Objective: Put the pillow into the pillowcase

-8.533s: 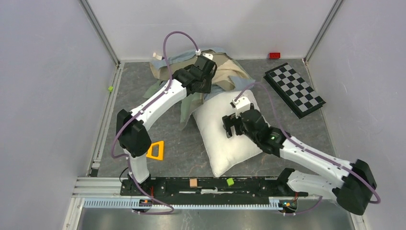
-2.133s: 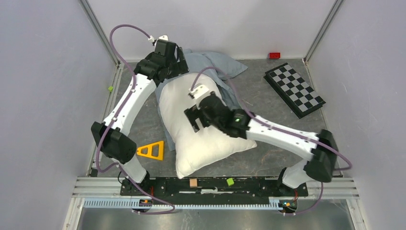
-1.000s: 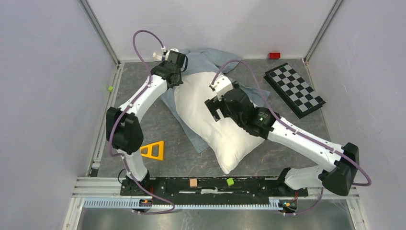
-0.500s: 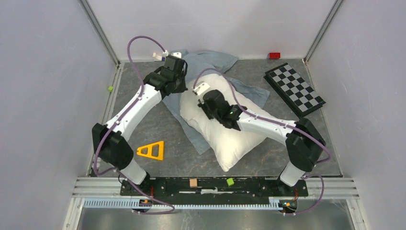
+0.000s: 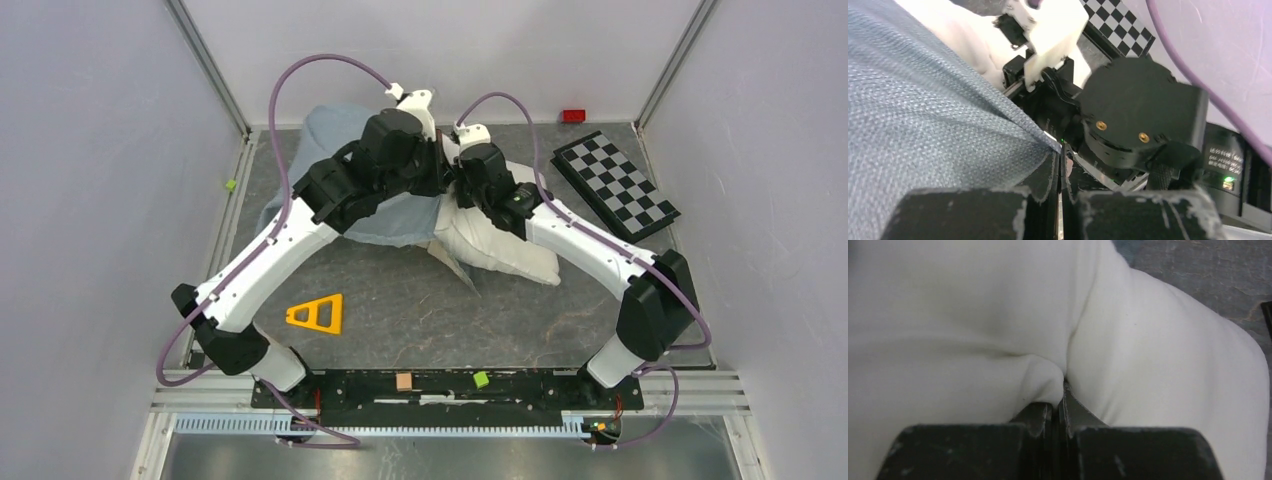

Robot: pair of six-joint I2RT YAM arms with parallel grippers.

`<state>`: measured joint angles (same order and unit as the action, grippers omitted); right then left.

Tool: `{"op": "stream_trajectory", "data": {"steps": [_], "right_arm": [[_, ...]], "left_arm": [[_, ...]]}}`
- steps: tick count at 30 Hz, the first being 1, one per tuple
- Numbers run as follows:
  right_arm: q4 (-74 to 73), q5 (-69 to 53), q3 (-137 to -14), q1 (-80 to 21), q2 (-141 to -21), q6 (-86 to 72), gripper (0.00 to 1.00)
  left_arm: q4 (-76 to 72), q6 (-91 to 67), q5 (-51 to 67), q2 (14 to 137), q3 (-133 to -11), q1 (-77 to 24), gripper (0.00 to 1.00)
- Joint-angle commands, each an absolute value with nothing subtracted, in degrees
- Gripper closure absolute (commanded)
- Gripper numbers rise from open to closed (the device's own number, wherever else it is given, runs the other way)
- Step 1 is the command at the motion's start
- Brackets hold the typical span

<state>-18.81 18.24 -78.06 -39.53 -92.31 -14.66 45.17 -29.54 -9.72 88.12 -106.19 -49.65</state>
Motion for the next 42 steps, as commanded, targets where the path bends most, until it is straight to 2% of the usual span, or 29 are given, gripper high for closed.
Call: {"op": "stream_trajectory", "data": {"steps": [1, 5, 10, 13, 20, 24, 27, 28, 30, 31, 34, 35, 42], "right_arm": [[-7.2, 19.5, -74.4, -40.5, -90.5, -21.9, 1.00], [-4.1, 21.9, -67.8, -41.6, -84.6, -23.8, 1.00], [-5.2, 28.4, -68.2, -44.6, -78.6, -21.7, 1.00], [-6.0, 25.9, -69.1, -42.6, -79.8, -21.2, 1.00], [-2.1, 17.2, -61.7, -38.8, -85.4, -26.5, 1.00], [1.2, 16.3, -57.3, -38.9, -81.5, -25.9, 1.00], [-2.3, 15.4, -60.2, -39.4, -78.9, -22.5, 1.00], [-3.6, 15.7, -61.3, -40.2, -78.0, -21.3, 0.94], [-6.4, 18.1, -64.0, -42.9, -76.3, -18.1, 0.66], [-7.6, 20.0, -65.1, -44.8, -75.4, -16.1, 0.47], [-8.9, 24.0, -64.1, -50.1, -72.8, -8.7, 0.11], [-7.6, 25.6, -62.1, -52.8, -71.7, -6.1, 0.02], [-1.0, 35.1, -47.5, -65.5, -68.0, 6.3, 0.02]], "left_arm": [[39.3, -37.6, 3.9, 88.1, -103.8, -43.9, 0.98], [35.8, -37.4, 7.9, 91.0, -97.3, -38.4, 0.98], [40.5, -37.5, 11.9, 99.3, -111.6, -39.5, 0.98], [42.6, -37.4, 9.0, 98.1, -115.6, -45.1, 0.98], [39.1, -44.1, 6.5, 87.8, -102.9, -47.0, 0.98], [39.3, -45.3, 3.2, 86.0, -92.9, -43.1, 0.98], [37.0, -44.0, -1.0, 86.3, -85.5, -41.7, 0.98], [36.6, -43.8, -1.6, 87.4, -84.3, -41.3, 0.98], [35.0, -43.0, -0.9, 89.5, -82.6, -40.6, 0.98], [34.3, -42.6, -1.0, 90.2, -82.0, -40.6, 0.98], [34.1, -42.1, -0.3, 91.0, -82.2, -39.8, 0.98], [34.3, -42.0, -0.7, 90.4, -82.3, -39.4, 0.98], [36.4, -41.5, 3.1, 89.8, -84.3, -36.0, 0.98]]}}
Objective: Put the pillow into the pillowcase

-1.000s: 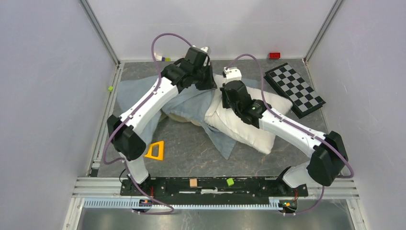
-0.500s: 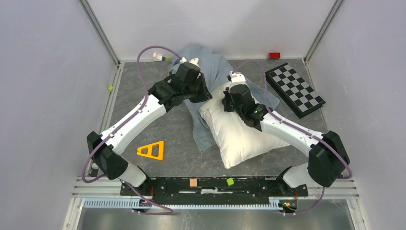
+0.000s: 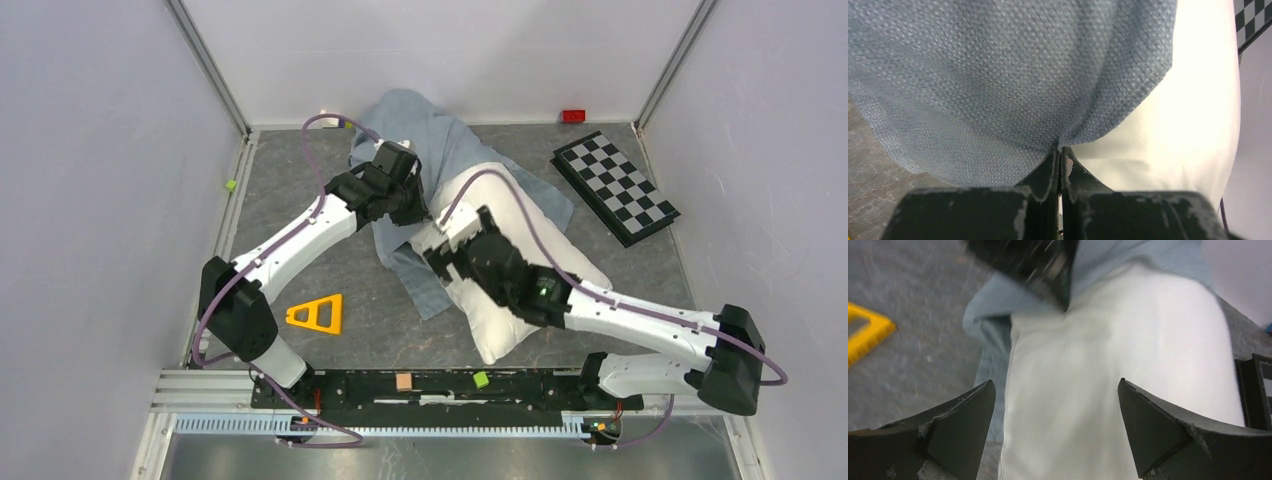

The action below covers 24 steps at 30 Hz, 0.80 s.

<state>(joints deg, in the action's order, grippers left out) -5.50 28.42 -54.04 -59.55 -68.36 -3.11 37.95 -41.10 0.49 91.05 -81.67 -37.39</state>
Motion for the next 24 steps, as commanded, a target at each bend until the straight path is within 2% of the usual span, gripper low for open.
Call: {"op": "stream_trajectory", "data": {"steps": [1, 5, 10, 11, 13, 16, 17, 18, 19, 22, 24], "right_arm": [[-0.4, 36.8, -46.2, -67.0, -68.3, 8.1, 0.02], [2.6, 44.5, -47.3, -70.5, -75.9, 13.2, 0.02], [1.3, 58.4, -52.5, -69.1, -89.6, 15.9, 0.02], [0.3, 59.5, -54.1, -68.0, -91.3, 15.4, 0.05], [-1.7, 58.5, -55.7, -66.1, -91.1, 14.3, 0.25], [-2.5, 51.2, -57.6, -63.6, -84.7, 10.6, 0.78], [-2.9, 47.9, -58.4, -62.4, -82.2, 8.4, 0.95], [-3.2, 43.8, -59.2, -61.0, -80.2, 6.7, 1.00], [-3.4, 39.8, -59.9, -59.8, -78.2, 4.6, 1.00], [-6.0, 33.0, -63.1, -56.6, -75.2, 1.1, 1.00], [-8.6, 31.2, -65.8, -55.1, -75.1, 0.1, 1.00]], "left_arm": [[36.6, -41.3, 3.6, 90.1, -84.8, -35.9, 0.98], [37.8, -40.7, 5.1, 91.2, -86.6, -35.7, 0.98], [39.1, -40.3, 7.0, 91.0, -88.6, -35.5, 0.98], [39.4, -40.3, 7.3, 90.7, -89.0, -35.3, 0.98], [39.9, -40.6, 7.7, 90.1, -89.7, -35.0, 0.98], [39.9, -40.8, 9.9, 89.6, -91.0, -34.8, 0.96], [39.7, -40.6, 10.6, 89.6, -91.6, -34.9, 0.92], [39.4, -40.3, 11.4, 89.5, -92.2, -34.8, 0.85], [39.5, -39.9, 11.5, 89.4, -93.0, -34.9, 0.77], [40.7, -38.8, 8.5, 86.6, -94.4, -34.4, 0.46], [42.0, -37.8, 4.6, 83.5, -94.5, -33.7, 0.32]]}}
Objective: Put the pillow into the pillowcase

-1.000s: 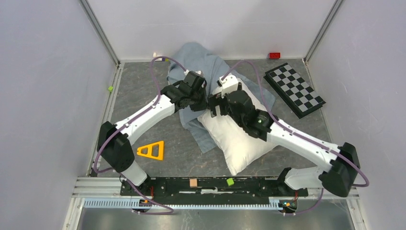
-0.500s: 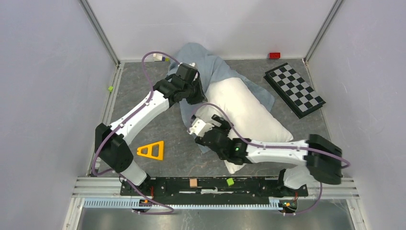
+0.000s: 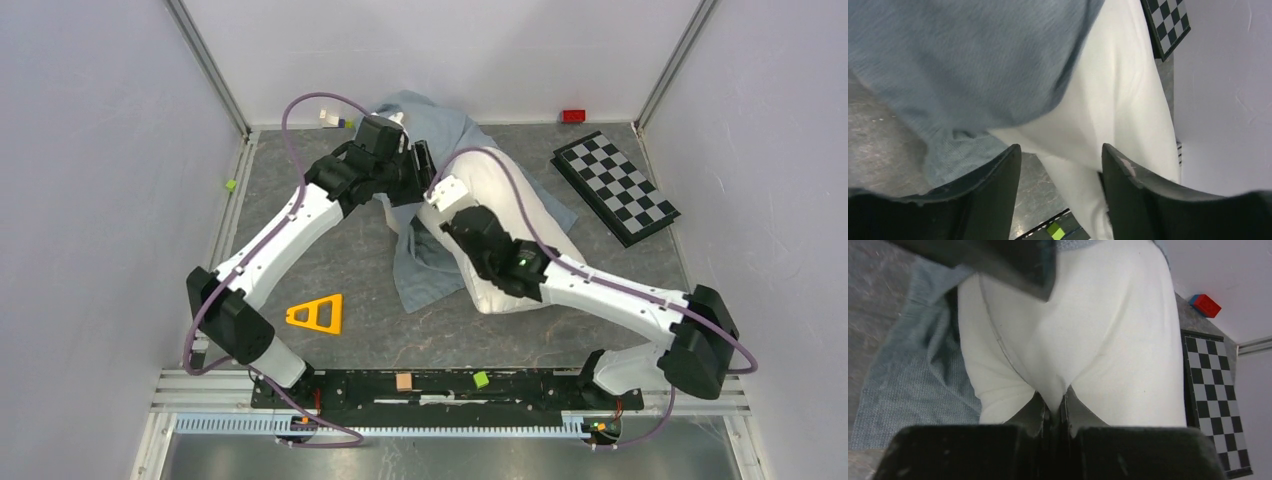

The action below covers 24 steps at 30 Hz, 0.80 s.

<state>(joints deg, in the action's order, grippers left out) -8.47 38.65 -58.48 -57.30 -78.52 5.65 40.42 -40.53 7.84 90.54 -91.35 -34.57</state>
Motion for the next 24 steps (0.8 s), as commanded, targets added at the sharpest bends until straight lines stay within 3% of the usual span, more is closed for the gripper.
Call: {"op": "stream_trajectory", "data": {"steps": [1, 4, 7, 12, 19, 21, 22, 23, 24], "right_arm": [[-9.9, 30.6, -67.0, -54.5, -75.2, 0.1, 1.00], [-11.8, 29.1, -69.2, -53.2, -75.4, -1.5, 1.00], [-13.2, 27.6, -70.8, -52.2, -75.3, -2.1, 1.00], [-13.8, 25.3, -73.5, -50.7, -74.9, -2.3, 1.00], [-14.7, 23.2, -76.6, -49.0, -75.6, -2.4, 1.00], [-14.9, 22.8, -77.7, -48.6, -75.9, -2.2, 1.00], [-15.0, 22.7, -78.4, -48.4, -76.2, -2.2, 1.00], [-15.8, 23.2, -79.9, -48.1, -76.6, -2.2, 1.00], [-16.9, 24.0, -82.0, -47.9, -77.5, -2.3, 1.00]], "left_arm": [[43.3, -37.3, 2.0, 81.7, -94.4, -33.2, 0.25], [45.6, -34.7, -5.9, 76.7, -90.8, -31.6, 0.14], [43.9, -33.1, -5.3, 73.6, -82.8, -29.3, 0.09], [32.7, -30.2, -6.0, 74.5, -68.4, -29.2, 0.11], [13.0, -34.0, -1.8, 81.9, -58.1, -29.3, 0.20], [8.5, -35.2, -4.6, 84.2, -57.2, -29.3, 0.29], [6.2, -36.3, -5.3, 84.9, -56.6, -29.3, 0.39], [5.1, -37.0, -5.0, 85.0, -57.1, -29.3, 0.51], [5.6, -37.1, -3.8, 84.4, -58.5, -29.5, 0.70]]}}
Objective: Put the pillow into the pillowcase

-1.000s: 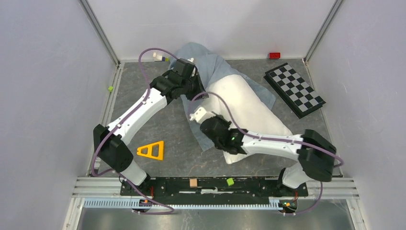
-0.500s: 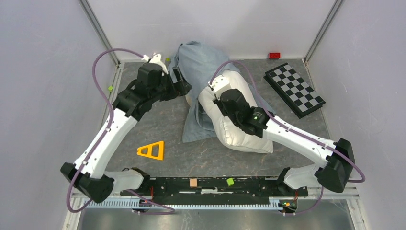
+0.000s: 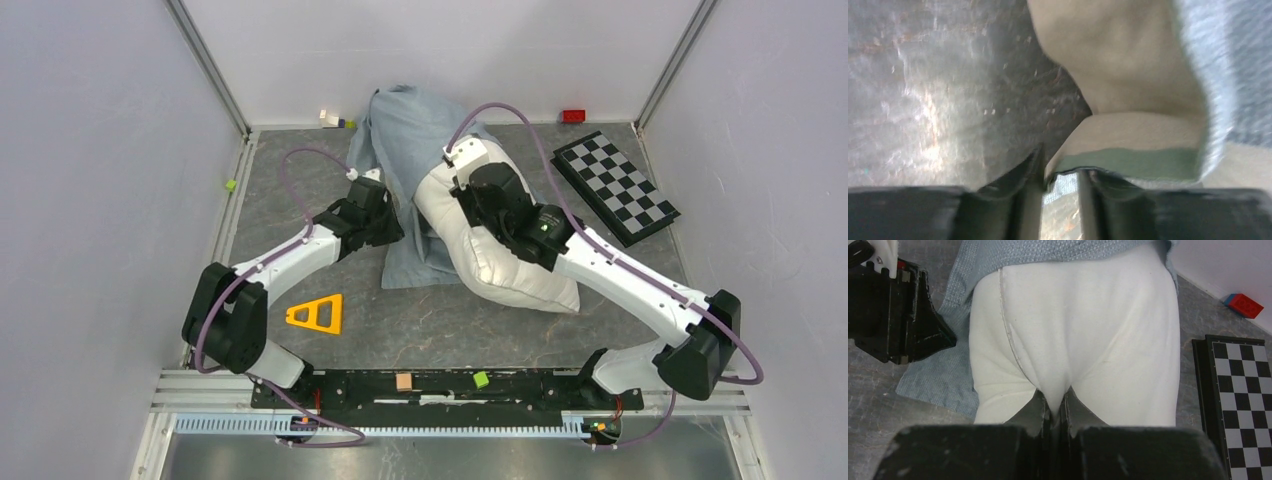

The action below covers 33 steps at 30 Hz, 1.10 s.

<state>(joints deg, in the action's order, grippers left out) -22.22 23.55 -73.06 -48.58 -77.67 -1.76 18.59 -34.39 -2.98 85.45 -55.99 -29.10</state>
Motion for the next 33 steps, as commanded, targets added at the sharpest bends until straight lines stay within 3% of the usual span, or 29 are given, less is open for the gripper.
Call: {"op": "stream_trajectory", "data": {"steps": [1, 2, 9, 11, 15, 20, 29, 33], "right_arm": [[-18.4, 25.1, -84.0, -47.9, -78.3, -2.3, 1.00], [-19.7, 26.2, -86.4, -47.9, -79.2, -2.3, 1.00], [-23.7, 28.7, -97.0, -47.8, -84.5, -4.7, 1.00], [-24.3, 29.5, -98.1, -47.8, -86.0, -6.1, 1.00], [-24.4, 32.1, -97.4, -47.6, -86.3, -8.4, 1.00], [-20.9, 33.7, -89.5, -47.1, -81.4, -11.6, 1.00], [-15.7, 17.7, -79.6, -39.3, -82.8, -19.7, 1.00], [-11.6, 5.9, -76.7, -34.0, -85.6, -21.3, 1.00]], "left_arm": [[7.4, -36.1, -3.4, 82.8, -61.0, -30.8, 0.87], [10.7, -33.5, -4.1, 81.3, -64.7, -33.2, 0.97], [33.8, -19.9, 1.6, 77.2, -100.4, -53.2, 0.97], [33.6, -19.8, 3.9, 77.1, -103.6, -54.3, 0.98], [39.9, -19.1, -3.4, 80.3, -108.0, -52.9, 0.98], [40.0, -21.8, 5.0, 80.7, -111.7, -52.4, 0.98], [42.2, -24.0, 19.5, 87.8, -130.0, -55.0, 0.97], [44.0, -22.3, 17.6, 89.4, -134.1, -59.3, 0.97]]}}
